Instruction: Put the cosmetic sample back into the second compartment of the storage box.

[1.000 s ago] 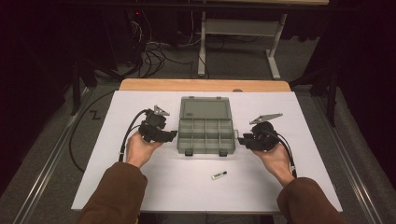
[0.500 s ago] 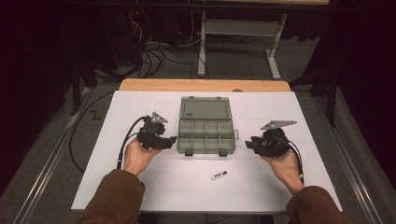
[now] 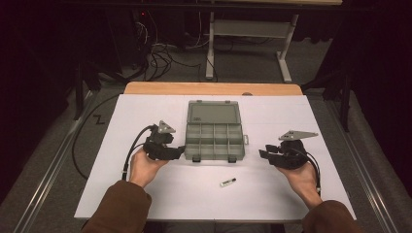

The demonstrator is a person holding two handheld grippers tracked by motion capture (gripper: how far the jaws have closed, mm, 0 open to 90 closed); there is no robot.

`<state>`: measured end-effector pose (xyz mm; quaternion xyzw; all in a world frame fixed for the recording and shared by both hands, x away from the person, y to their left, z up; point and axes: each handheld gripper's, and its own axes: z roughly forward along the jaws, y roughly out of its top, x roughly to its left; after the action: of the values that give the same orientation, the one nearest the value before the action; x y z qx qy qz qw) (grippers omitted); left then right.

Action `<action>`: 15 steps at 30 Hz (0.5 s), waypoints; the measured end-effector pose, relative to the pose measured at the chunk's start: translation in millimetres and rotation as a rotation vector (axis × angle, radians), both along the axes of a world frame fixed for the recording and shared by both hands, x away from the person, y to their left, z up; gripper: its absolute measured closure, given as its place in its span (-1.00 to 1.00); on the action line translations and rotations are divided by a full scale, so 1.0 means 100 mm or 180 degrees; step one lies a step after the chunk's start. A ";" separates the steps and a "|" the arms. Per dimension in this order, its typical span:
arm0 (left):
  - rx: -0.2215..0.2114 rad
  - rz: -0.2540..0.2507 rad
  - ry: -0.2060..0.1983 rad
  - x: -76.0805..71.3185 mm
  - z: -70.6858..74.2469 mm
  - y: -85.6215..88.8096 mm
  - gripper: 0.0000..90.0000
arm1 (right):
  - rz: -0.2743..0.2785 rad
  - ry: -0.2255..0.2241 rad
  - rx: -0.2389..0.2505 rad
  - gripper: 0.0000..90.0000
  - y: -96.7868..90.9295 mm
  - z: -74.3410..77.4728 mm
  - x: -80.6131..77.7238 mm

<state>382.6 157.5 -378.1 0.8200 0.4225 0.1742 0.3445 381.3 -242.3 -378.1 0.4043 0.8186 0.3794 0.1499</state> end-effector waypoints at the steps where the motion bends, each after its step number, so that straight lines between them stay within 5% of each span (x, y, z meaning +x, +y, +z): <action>1: -0.0019 -0.0014 0.0007 -0.01 0.00 0.00 -0.08 | -0.0004 -0.0018 0.0021 0.36 -0.01 0.00 -0.02; 15: -0.0042 -0.0039 -0.0033 -0.15 0.00 0.02 -0.08 | -0.0099 -0.0212 0.0162 0.26 -0.19 -0.14 -0.23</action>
<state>367.7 159.3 -378.2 0.8194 0.4168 0.1735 0.3532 358.0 -261.1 -392.6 0.4078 0.7969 0.4109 0.1726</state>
